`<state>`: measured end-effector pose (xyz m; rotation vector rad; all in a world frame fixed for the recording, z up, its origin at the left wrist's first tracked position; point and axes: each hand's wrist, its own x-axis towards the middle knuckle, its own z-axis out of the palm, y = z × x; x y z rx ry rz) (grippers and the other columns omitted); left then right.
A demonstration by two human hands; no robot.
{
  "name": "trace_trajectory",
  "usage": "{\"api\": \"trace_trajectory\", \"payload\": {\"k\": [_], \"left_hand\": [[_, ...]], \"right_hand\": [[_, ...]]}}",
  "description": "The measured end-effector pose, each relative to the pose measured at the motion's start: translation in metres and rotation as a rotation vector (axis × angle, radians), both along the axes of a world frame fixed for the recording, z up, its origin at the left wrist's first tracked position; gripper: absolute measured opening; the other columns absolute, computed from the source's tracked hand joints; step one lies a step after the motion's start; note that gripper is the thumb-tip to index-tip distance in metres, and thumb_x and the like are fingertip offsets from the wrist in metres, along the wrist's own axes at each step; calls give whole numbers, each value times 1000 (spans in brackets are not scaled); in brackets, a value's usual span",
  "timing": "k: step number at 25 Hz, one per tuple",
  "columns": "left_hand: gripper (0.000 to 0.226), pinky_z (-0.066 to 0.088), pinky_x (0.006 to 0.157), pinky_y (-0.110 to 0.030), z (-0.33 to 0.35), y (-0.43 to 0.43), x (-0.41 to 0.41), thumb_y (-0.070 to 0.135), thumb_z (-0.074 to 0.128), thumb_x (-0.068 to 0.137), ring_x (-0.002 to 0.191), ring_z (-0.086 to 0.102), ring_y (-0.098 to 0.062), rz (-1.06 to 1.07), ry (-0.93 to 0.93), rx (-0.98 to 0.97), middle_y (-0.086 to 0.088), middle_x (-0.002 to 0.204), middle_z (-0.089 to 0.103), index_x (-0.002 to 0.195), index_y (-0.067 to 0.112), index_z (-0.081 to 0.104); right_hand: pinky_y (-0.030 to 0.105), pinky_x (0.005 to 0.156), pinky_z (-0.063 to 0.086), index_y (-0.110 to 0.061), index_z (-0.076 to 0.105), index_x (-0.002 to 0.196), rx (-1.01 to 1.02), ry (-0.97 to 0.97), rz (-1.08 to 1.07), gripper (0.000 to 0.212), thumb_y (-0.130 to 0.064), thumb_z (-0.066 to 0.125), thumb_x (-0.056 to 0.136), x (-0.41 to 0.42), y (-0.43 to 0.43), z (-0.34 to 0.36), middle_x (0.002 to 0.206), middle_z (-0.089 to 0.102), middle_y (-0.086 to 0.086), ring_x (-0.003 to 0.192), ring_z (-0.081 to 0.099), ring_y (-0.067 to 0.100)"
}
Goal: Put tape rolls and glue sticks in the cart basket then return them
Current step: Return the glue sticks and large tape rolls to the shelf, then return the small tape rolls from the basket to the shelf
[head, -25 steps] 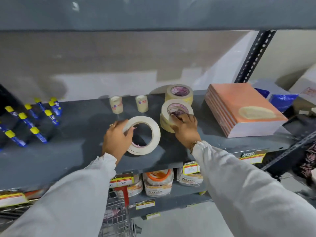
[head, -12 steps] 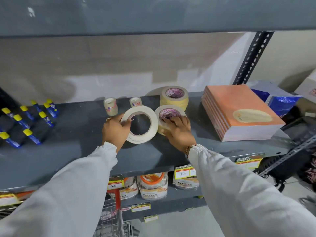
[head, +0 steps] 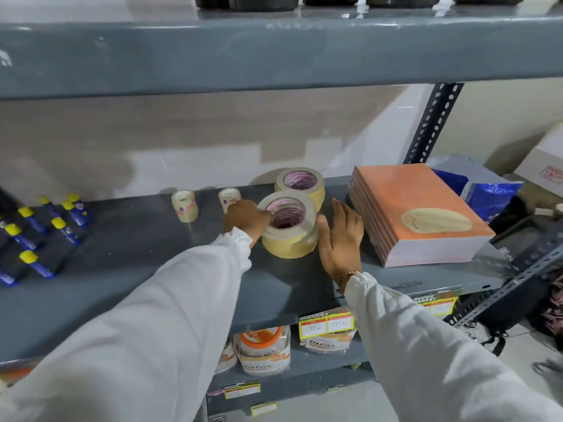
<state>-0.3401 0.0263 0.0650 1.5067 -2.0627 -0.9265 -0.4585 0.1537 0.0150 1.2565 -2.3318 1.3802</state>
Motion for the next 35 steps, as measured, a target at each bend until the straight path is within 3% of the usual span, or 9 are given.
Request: {"api": "trace_trajectory", "payload": {"k": [2,7,13,16,19,25,29,32,35], "left_hand": [[25,55,79,-39,-4,0,-9,29,58,75,81,64,-32,-22,-24,9,-13,90,70,85,7,66],[28,50,66,-32,-12,-3,-15,28,57,76,79,63,-33,-53,-89,-16,-15,90,68,86,4,65],[33,40,61,-29,-16,-10,-16,34,52,79,77,58,-32,-46,-98,-16,-18,95,67,87,3,62],[58,45,84,-37,-17,-7,-6,55,42,85,102,56,-36,14,-104,-100,-15,116,63,116,9,56],[53,40,96,-44,-13,-2,22,50,37,91,113,50,-39,-22,-137,-420,-16,123,58,122,9,50],[51,41,95,-41,-19,-2,146,44,28,92,116,55,-28,-309,-428,-801,-9,123,62,121,12,55],[57,19,112,-39,-39,0,250,44,18,97,120,53,-27,-366,-583,-832,-9,124,62,121,9,55],[55,16,112,-41,-61,16,348,42,21,97,119,54,-32,-331,-616,-781,-15,120,63,117,6,57],[52,21,110,-44,-99,37,438,42,20,97,113,58,-36,-397,-674,-734,-21,114,65,111,6,54]], "right_hand": [[49,108,23,-6,41,133,25,21,5,65,-51,25,88,-5,3,-2,134,46,18,124,36,35],[50,107,25,-7,43,131,76,78,30,82,-69,12,86,-11,7,-9,133,47,17,122,39,32],[53,112,17,-10,39,135,128,76,72,81,-71,20,83,-10,6,-15,139,42,14,129,34,31],[55,113,12,-9,37,135,150,150,61,77,-66,27,83,-4,1,-12,142,37,16,132,31,32],[54,113,2,-12,29,138,188,253,125,77,-67,22,84,21,-12,1,146,30,18,136,21,32],[56,113,10,-9,35,137,165,452,441,72,-62,19,90,115,-44,17,147,34,18,138,23,32],[52,115,10,-5,34,138,148,463,673,72,-58,20,92,196,-56,3,148,33,17,140,18,29],[47,112,21,-2,45,130,85,494,856,66,-54,31,93,281,-58,-14,140,45,20,133,34,33],[39,92,45,-2,61,112,7,437,972,48,-42,50,87,361,-54,-41,115,65,17,106,58,29]]}}
